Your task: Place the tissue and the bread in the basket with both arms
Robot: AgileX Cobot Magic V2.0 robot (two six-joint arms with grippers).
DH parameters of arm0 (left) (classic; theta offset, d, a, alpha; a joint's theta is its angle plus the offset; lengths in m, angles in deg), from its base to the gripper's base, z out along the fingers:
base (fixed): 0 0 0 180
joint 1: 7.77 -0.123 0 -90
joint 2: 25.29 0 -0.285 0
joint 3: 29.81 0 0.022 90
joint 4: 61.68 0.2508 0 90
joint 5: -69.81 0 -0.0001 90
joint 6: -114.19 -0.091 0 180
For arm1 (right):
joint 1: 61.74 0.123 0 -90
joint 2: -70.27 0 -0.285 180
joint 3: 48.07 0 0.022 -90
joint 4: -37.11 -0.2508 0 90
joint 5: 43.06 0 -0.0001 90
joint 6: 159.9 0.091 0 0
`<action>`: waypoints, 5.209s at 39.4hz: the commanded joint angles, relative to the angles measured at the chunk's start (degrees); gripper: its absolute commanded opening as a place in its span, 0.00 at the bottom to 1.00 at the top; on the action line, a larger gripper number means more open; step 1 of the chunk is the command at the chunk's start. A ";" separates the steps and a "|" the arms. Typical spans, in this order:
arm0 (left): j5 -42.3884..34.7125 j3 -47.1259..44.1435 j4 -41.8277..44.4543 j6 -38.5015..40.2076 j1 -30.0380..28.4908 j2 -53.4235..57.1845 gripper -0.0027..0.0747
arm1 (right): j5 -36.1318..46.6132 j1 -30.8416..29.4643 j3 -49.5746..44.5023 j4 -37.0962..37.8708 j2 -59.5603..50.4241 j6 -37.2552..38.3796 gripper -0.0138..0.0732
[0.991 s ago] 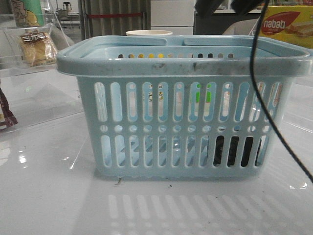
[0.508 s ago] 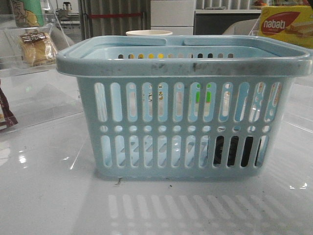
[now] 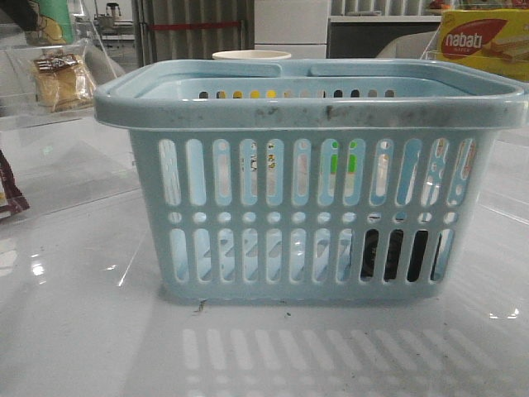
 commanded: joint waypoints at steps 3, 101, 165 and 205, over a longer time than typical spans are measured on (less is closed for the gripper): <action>-3.89 12.14 -1.70 0.54 -0.83 -7.38 0.81 | 3.47 0.01 1.52 0.30 -0.42 -0.63 0.79; 28.29 19.33 -0.53 -13.29 34.28 -3.64 0.15 | 3.47 0.01 1.52 0.30 -0.42 -0.63 0.79; 24.33 -18.98 -1.13 -13.29 33.64 45.64 0.62 | 3.47 0.01 1.52 0.30 -0.42 -0.63 0.79; 19.04 -36.70 10.42 -4.71 33.64 62.09 0.56 | -4.07 -0.18 1.52 3.51 -6.80 1.12 0.77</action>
